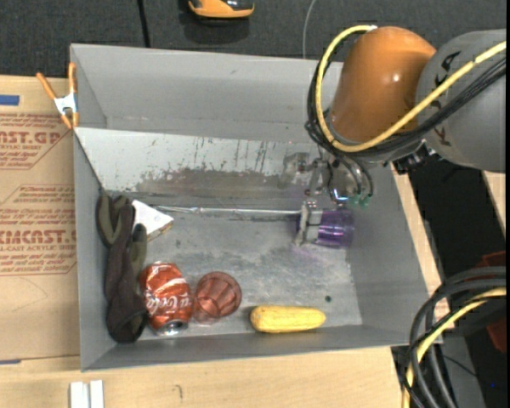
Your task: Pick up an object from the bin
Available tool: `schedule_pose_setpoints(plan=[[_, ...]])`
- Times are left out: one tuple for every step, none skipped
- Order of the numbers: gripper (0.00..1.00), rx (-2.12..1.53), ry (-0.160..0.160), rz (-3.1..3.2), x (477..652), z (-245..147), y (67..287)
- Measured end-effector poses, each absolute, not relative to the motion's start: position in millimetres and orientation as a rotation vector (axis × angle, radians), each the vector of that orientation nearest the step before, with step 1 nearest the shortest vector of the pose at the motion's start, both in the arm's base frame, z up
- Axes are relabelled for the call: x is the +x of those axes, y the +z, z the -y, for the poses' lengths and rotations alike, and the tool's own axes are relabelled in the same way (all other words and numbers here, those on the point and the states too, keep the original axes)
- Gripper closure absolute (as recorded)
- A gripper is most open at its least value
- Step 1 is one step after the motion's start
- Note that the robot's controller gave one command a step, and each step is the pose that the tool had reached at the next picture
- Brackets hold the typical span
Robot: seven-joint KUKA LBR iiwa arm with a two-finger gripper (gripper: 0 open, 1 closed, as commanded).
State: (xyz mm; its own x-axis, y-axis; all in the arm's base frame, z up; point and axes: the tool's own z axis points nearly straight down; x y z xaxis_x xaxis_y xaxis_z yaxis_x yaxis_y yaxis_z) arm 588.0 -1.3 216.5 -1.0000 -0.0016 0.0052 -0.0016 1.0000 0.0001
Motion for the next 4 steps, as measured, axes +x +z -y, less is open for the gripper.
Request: schedule_pose_setpoints(plan=[[0.00,0.002,0.000,3.144,589.6,1.4,221.1],[0.00,0.138,0.002,3.145,591.9,47.7,142.8],[0.00,0.095,-0.003,3.137,586.9,62.3,116.0],[0.00,-0.141,0.002,3.144,580.6,127.4,122.6]])
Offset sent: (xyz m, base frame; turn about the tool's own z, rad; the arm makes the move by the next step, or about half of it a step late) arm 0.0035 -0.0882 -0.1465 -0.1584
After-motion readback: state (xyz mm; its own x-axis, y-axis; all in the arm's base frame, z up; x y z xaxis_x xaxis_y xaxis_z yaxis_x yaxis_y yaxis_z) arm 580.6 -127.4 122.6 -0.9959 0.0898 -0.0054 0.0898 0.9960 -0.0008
